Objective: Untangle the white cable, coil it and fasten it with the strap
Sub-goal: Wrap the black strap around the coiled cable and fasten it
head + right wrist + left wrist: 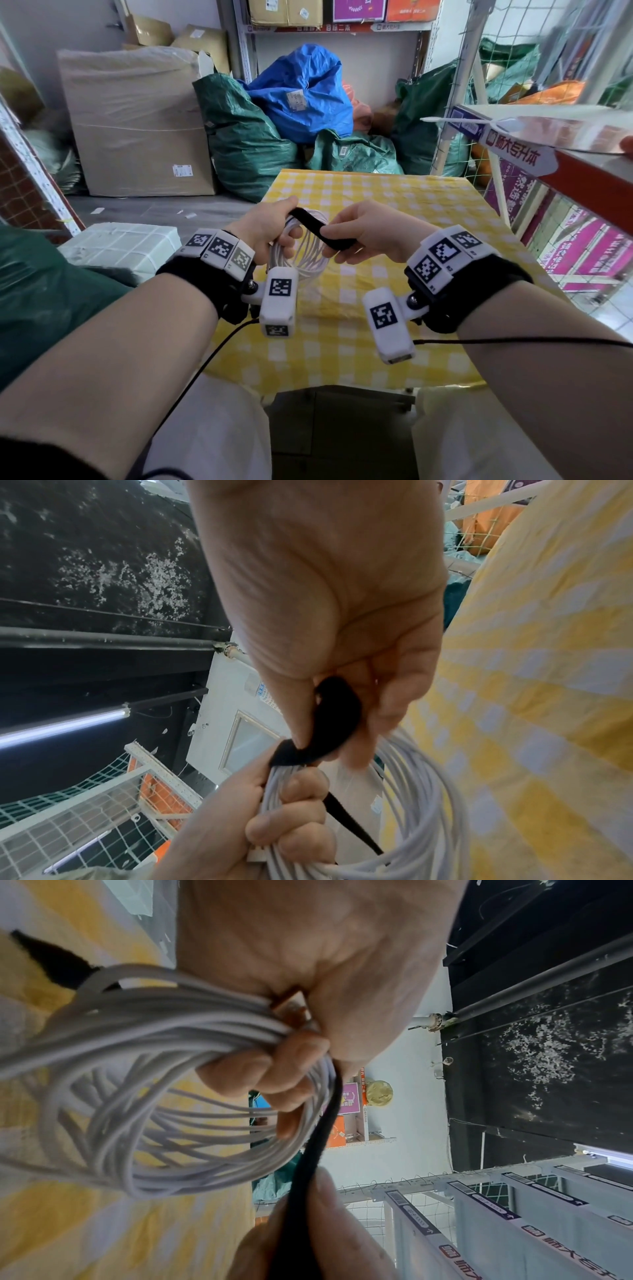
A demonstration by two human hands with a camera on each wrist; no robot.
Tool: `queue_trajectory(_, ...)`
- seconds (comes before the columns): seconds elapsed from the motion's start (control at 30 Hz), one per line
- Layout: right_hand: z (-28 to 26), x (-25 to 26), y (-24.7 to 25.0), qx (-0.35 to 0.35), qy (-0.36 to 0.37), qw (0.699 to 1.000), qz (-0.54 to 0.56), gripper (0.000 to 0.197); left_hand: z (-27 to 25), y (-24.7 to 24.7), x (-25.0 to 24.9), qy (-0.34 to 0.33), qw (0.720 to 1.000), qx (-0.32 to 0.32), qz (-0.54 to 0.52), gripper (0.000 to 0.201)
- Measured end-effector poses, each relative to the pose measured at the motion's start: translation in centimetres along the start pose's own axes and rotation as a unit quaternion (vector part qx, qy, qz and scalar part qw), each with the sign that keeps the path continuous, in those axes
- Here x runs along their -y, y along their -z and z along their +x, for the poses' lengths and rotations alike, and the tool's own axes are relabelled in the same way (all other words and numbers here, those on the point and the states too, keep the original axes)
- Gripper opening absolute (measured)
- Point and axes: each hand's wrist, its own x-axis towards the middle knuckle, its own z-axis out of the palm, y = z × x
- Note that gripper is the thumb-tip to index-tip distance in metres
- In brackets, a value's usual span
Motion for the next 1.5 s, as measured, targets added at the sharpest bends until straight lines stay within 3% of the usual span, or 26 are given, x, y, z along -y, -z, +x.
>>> queue_trajectory(0.17,0.4,0.0,-0.3,-0.047,0.002,0.985,-0.165,0.036,-0.4,0.0,-0.3,0.006,0.999,0.034,-0.003,0.043)
queue_trajectory(0.4,0.8,0.1,-0.4,-0.145,0.083,0.976,-0.139,0.035,-1.4,-0.5,-0.5,0.026,0.992,0.119,0.035,0.048)
queue_trajectory(0.53,0.9,-0.2,-0.2,-0.038,0.090,0.995,-0.008,0.033,-1.8,-0.5,-0.6,0.044,0.983,0.173,0.046,0.049)
queue_trajectory(0.6,0.7,-0.2,-0.2,-0.021,0.083,0.996,0.020,0.026,-1.9,-0.5,-0.6,0.038,0.981,0.183,0.058,0.049)
queue_trajectory(0.7,0.9,-0.5,-0.2,-0.020,0.070,0.996,0.047,0.025,-2.1,-0.7,-0.6,0.026,0.980,0.181,0.079,0.048)
queue_trajectory(0.83,0.8,-0.5,0.0,0.031,0.057,0.996,0.066,0.020,-2.1,-0.8,-0.6,0.015,0.982,0.157,0.100,0.046)
queue_trajectory(1.1,0.7,-0.7,-0.2,0.098,0.089,0.989,0.072,0.019,-1.8,-1.2,-0.6,-0.010,0.984,0.126,0.124,0.029)
queue_trajectory(1.37,0.9,-1.1,-0.5,0.058,0.087,0.991,0.083,0.014,-1.5,-1.7,-0.4,0.005,0.986,0.127,0.106,0.044)
queue_trajectory(1.5,1.0,-1.5,-0.1,0.033,0.070,0.991,0.106,0.024,-1.8,-1.5,-0.5,-0.009,0.985,0.140,0.098,0.041)
